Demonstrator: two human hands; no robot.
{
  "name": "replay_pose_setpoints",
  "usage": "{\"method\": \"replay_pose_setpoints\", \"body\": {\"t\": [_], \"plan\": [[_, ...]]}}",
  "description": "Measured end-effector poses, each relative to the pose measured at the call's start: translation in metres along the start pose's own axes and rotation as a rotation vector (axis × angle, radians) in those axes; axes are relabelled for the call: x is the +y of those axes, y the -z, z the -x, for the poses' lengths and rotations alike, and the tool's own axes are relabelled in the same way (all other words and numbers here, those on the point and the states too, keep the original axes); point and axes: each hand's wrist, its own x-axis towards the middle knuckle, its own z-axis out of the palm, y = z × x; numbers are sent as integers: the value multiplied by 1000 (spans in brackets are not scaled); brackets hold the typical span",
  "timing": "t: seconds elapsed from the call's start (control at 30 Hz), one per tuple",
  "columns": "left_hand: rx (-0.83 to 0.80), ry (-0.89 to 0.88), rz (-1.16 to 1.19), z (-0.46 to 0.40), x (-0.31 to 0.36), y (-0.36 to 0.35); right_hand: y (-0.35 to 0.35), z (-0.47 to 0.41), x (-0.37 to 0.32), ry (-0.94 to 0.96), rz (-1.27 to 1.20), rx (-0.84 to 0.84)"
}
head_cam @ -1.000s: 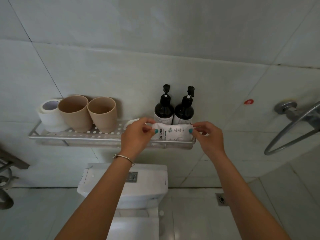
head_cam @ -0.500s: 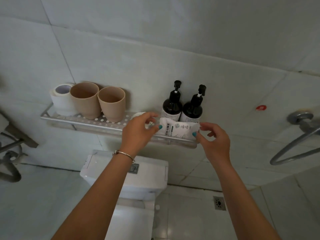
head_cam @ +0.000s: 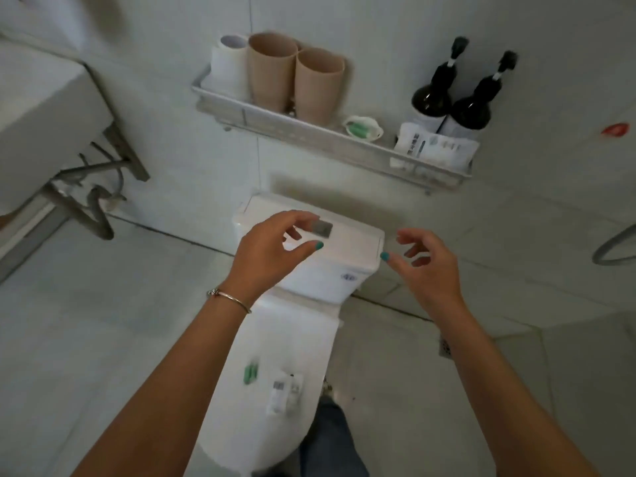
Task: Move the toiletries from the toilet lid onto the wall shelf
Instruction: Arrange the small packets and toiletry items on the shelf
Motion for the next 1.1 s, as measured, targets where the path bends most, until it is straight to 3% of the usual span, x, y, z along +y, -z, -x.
{"method": "replay_pose_setpoints", "body": {"t": [0.3,0.57,0.7,0.87,1.1], "plan": [[-35,393,14,155,-146,-22,-96,125,72,-278,66,-417],[-91,682,-1,266,-259,-118,-191,205,182,-393,184,-708],[-27,743,-28,283,-294,-164,-227,229,226,-399,295,-704],[78,766,-78,274,-319,-198,-261,254,245,-553,317,-649],[209,786,-262,260,-328,-212,-296,274,244,-646,352,-457]]}}
